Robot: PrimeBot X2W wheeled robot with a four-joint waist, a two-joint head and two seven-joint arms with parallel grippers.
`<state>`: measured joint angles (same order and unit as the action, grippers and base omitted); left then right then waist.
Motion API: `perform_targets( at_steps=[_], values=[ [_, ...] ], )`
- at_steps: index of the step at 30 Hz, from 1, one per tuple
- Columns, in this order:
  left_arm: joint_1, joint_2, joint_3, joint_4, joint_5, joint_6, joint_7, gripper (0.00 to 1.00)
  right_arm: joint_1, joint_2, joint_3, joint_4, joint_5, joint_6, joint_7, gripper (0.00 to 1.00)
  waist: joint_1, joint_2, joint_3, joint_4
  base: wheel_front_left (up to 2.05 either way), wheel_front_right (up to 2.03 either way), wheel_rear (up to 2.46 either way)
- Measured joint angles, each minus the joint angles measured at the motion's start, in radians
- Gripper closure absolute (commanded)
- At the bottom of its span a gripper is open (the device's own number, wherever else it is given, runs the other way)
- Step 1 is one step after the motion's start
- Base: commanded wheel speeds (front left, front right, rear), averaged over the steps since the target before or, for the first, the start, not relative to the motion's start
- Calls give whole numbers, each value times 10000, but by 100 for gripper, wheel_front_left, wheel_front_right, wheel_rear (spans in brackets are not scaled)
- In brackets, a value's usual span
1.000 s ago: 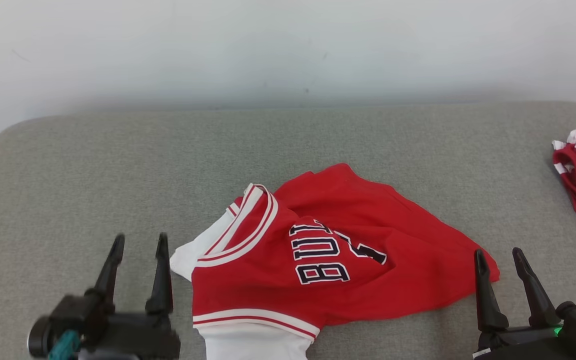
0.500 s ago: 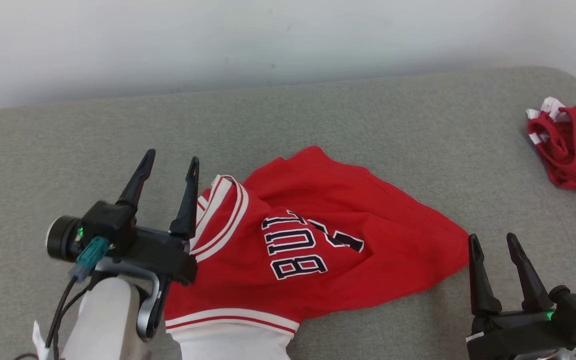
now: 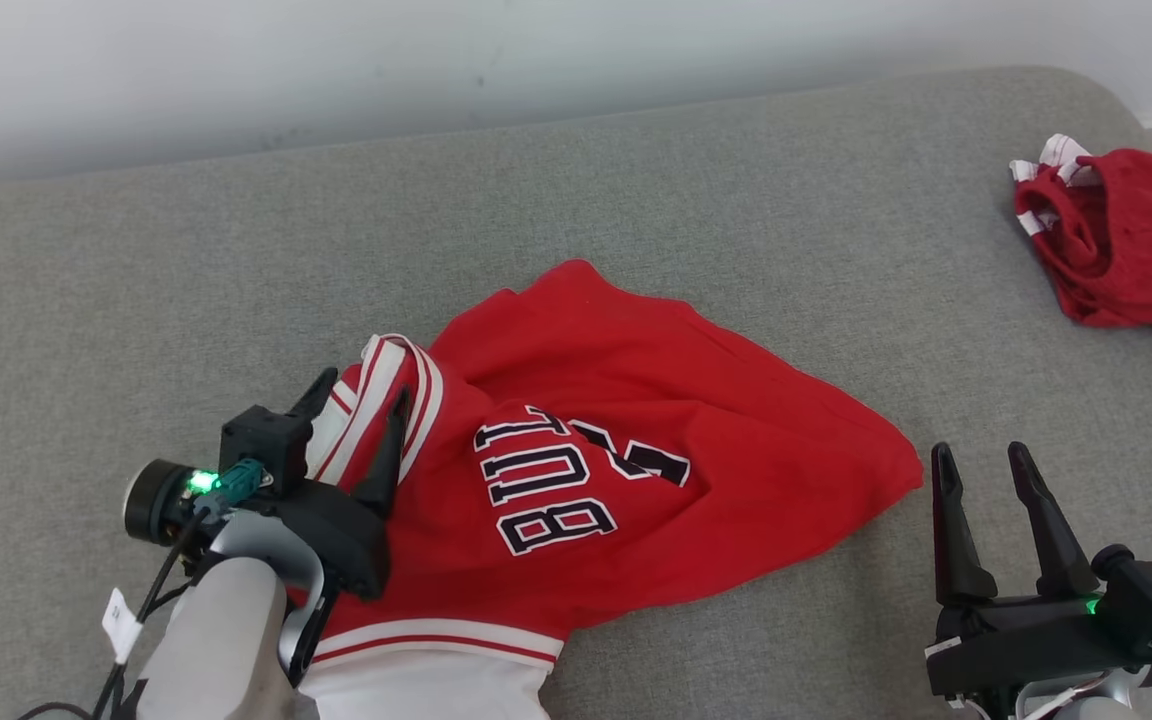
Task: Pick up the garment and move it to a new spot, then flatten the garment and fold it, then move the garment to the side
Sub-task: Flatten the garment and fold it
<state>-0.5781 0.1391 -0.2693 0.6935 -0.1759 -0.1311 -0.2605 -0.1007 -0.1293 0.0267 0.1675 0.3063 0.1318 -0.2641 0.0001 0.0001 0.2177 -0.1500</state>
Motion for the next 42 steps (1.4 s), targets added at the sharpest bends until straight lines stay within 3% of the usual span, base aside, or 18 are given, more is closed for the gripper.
perform_targets(
  at_steps=[3,4,5,6,15,27,28,29,37,42],
  values=[
    [-219,79,-414,679,-345,0,171,0,-15,19,-4,56,0,0,0,0,0,0,39,-51,0,0,0],
    [-280,81,-571,853,-527,0,209,25,-26,23,-4,65,0,0,0,0,0,0,45,-57,0,0,0],
    [-336,82,-729,1007,-690,0,247,92,-40,27,6,67,0,0,0,0,0,0,51,-62,0,0,0],
    [-393,94,-941,1129,-821,0,332,100,-58,29,12,69,0,0,0,0,0,0,58,-70,0,0,0],
    [-1315,520,-1616,1628,-1578,-2,123,100,-219,23,36,94,13,0,0,0,0,0,167,-166,0,0,0],
    [-2027,1452,-548,853,-1586,441,-21,100,-242,90,-180,198,-19,0,0,0,0,0,169,-248,0,0,0],
    [-1922,1482,-481,771,-1578,468,-23,27,-240,119,-194,222,-23,0,0,0,0,0,139,-239,0,0,0],
    [-1801,1492,-424,717,-1553,500,-21,0,-232,138,-171,240,-38,0,0,0,0,0,103,-227,0,0,0],
    [-513,1396,272,-430,-1455,635,-25,0,-95,121,-134,311,-86,0,0,0,-2,0,-342,5,0,0,0],
    [889,1239,1195,-2232,-1256,970,-31,0,94,65,-15,272,-88,0,0,0,-1,-1,-797,287,0,0,0]
  ],
)
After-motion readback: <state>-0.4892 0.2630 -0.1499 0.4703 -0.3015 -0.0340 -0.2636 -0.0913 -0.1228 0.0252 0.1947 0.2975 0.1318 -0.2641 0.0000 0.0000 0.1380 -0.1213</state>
